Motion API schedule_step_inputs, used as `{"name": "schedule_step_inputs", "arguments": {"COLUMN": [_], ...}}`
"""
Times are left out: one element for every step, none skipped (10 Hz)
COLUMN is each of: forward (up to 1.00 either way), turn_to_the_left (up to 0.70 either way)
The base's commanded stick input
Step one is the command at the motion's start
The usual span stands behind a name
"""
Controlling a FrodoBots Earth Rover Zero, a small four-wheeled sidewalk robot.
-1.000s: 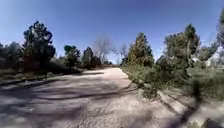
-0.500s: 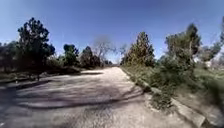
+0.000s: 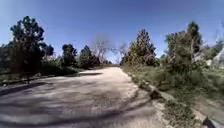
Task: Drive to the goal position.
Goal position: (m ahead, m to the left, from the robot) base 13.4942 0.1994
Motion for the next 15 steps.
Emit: {"name": "schedule_step_inputs", "arguments": {"forward": [1.0,1.0,1.0,1.0,1.0,1.0,1.0,1.0,1.0,1.0,1.0,1.0,1.0,1.0,1.0], "turn_to_the_left": [0.0,0.0,0.0,0.0,0.0,0.0,0.0,0.0,0.0,0.0,0.0,0.0,0.0,0.0,0.0]}}
